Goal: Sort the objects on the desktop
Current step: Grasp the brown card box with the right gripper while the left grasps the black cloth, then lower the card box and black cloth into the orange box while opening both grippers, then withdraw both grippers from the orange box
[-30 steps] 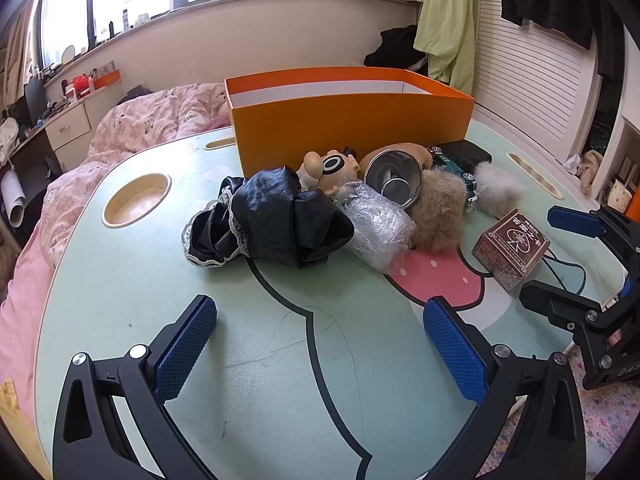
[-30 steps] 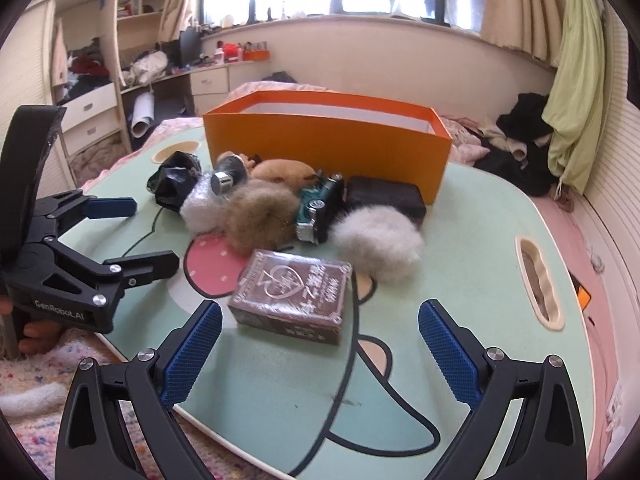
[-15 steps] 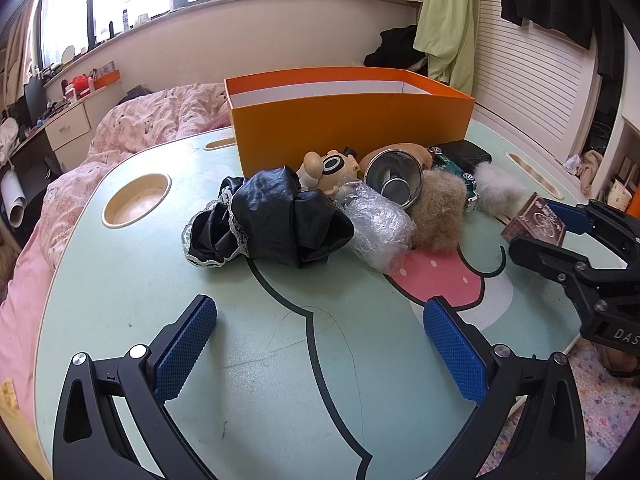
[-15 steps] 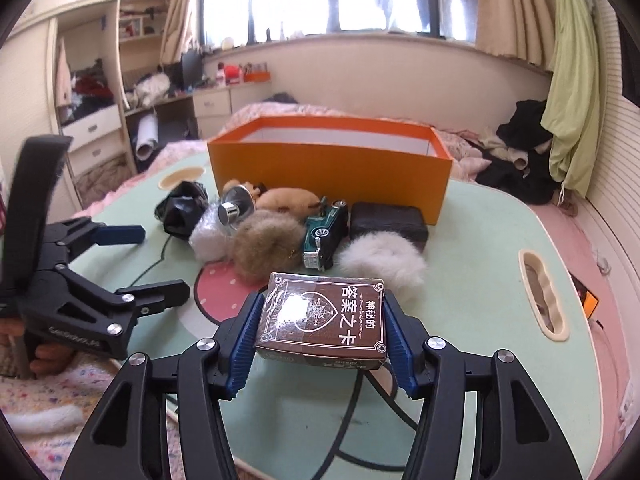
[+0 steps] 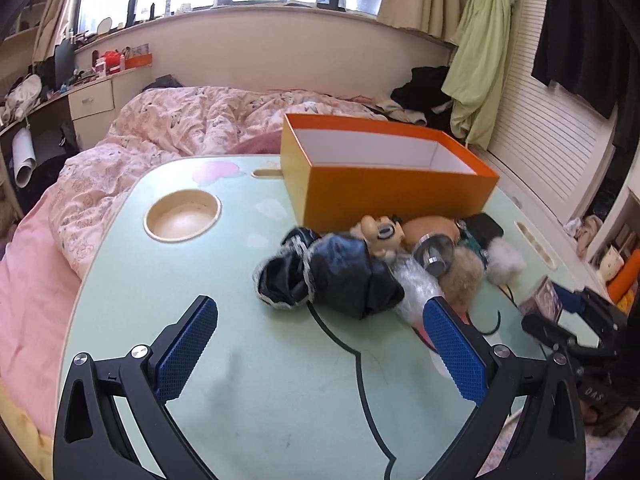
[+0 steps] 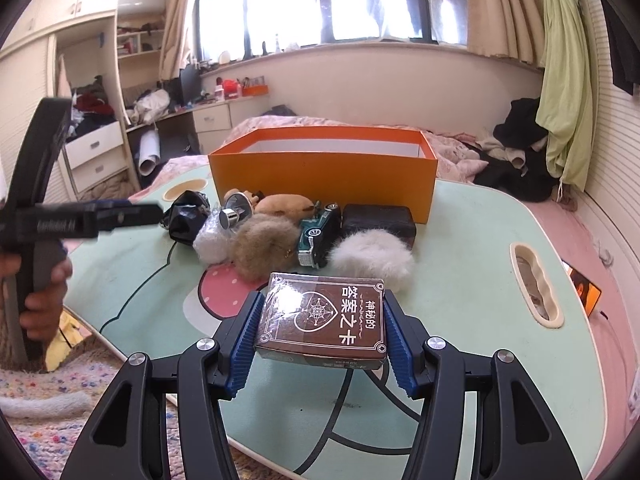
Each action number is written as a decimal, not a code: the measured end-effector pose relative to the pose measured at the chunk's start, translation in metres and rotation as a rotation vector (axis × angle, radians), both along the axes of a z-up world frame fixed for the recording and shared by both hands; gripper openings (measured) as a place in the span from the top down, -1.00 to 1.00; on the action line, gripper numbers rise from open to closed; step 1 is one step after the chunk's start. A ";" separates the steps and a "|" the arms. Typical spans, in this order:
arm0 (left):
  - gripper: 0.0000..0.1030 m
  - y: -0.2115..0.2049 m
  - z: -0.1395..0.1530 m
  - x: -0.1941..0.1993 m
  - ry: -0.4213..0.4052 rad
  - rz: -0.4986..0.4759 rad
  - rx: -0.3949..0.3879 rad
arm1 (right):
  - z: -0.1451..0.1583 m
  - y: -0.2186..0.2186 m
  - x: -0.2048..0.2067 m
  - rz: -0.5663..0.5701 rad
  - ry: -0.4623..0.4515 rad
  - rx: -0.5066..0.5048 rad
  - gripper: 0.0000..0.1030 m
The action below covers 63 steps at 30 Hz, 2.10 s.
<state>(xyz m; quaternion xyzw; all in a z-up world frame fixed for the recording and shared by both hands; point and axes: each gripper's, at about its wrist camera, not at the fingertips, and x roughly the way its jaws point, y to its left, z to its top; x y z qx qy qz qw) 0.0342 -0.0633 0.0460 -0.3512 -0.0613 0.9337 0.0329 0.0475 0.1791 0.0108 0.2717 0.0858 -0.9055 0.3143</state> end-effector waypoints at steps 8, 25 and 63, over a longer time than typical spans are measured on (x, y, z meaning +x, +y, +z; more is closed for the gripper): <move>-0.40 0.006 -0.020 -0.058 -0.164 -0.011 0.016 | 0.001 0.005 -0.001 -0.009 -0.006 -0.023 -0.10; 0.28 -0.006 0.040 -0.012 0.047 -0.062 0.053 | 0.025 0.012 -0.013 -0.029 -0.010 -0.092 -0.10; -0.60 0.035 0.012 -0.029 -0.074 -0.069 0.003 | 0.043 -0.017 -0.060 -0.146 -0.123 0.021 -0.72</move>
